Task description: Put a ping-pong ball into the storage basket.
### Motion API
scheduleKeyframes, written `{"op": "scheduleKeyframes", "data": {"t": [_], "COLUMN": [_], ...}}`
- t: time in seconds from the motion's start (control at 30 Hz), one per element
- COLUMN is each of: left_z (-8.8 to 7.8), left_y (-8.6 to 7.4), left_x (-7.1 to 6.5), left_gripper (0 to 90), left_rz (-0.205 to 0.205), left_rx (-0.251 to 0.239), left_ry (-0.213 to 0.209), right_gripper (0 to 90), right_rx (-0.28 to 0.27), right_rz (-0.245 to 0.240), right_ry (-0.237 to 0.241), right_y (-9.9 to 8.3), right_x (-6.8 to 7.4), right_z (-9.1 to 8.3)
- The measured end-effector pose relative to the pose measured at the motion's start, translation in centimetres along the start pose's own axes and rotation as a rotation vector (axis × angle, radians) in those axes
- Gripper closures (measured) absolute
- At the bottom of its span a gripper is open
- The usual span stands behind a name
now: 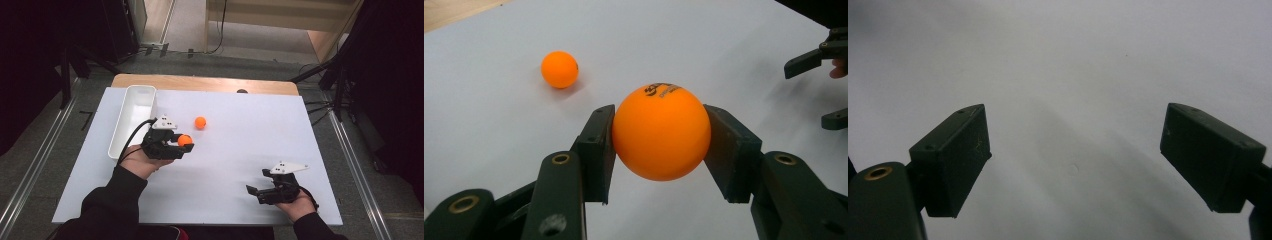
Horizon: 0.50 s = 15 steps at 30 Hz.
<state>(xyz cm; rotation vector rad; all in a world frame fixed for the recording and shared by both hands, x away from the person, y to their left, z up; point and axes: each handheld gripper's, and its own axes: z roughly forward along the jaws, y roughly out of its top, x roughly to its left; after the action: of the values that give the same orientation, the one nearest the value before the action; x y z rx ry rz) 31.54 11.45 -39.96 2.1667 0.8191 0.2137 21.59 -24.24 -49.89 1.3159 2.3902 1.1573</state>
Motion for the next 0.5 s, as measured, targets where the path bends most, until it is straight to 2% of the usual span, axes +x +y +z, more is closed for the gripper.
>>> {"op": "scheduleKeyframes", "data": {"t": [0.3,0.5], "left_z": [-0.7,-1.1], "left_y": [0.0,-0.1], "left_x": [1.0,1.9], "left_gripper": [50.6,50.5], "left_rz": [-0.015,-0.040], "left_rx": [-0.007,-0.010], "left_ry": [0.025,0.034], "right_gripper": [11.1,11.1], "right_rx": [-0.002,-0.002], "right_rz": [-0.004,-0.004], "right_ry": [-0.001,0.007], "right_y": [0.0,0.0], "right_x": [0.0,0.1], "right_z": [0.0,0.0]}}
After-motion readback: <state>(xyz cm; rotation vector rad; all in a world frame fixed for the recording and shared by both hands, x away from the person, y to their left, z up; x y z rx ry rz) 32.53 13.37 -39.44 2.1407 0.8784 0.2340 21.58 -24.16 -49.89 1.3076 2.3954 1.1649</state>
